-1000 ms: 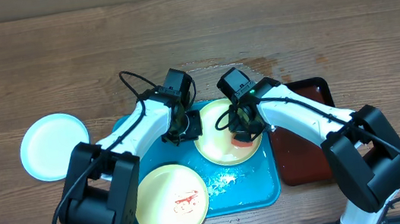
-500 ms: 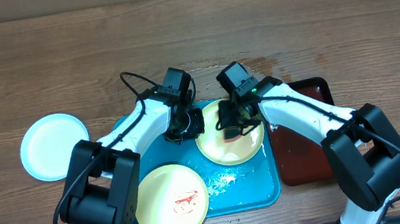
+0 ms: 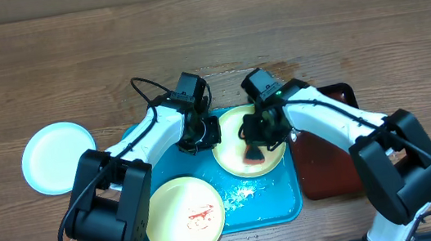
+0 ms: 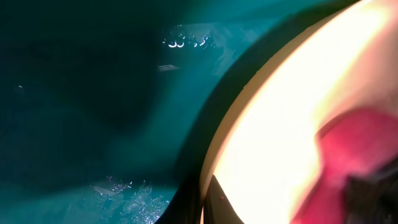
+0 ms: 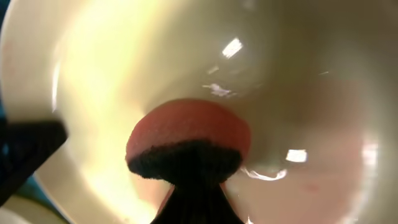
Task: Clean dirty plates on tray and stack at the side
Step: 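Scrub the yellow plate with the sponge while left gripper holds rim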
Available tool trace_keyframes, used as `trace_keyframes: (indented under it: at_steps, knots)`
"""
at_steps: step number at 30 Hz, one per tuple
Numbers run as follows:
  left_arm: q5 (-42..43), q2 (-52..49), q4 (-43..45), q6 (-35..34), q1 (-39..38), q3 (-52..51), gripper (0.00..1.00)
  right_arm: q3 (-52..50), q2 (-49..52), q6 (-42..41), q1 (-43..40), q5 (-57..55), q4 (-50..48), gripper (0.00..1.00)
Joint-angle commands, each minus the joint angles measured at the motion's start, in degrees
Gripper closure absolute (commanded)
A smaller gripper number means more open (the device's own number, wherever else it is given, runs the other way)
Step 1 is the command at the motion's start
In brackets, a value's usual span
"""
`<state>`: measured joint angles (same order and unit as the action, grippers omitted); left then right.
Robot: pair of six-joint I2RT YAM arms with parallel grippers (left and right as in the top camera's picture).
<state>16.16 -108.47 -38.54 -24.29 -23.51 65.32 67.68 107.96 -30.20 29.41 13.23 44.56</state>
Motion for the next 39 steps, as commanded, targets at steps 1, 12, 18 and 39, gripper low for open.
trace_keyframes:
  at_steps: [1,12,18,39]
  knots:
    - [-0.04,-2.64,-0.17,-0.57,-0.42,-0.28,0.96,0.00,0.44,-4.02,-2.32,-4.22,-1.20,0.96]
    - [0.02,-2.64,-0.61,-0.13,-0.42,-0.28,0.96,0.00,0.44,3.23,-3.72,3.08,-6.38,0.96]
    - [0.04,-2.64,-0.66,-0.09,-0.42,-0.28,0.96,0.00,0.46,16.06,-3.39,0.76,-3.72,0.96]
    - [0.37,-2.64,-0.85,0.09,-0.42,-0.28,0.96,1.27,3.76,11.56,5.95,6.60,-4.17,0.96]
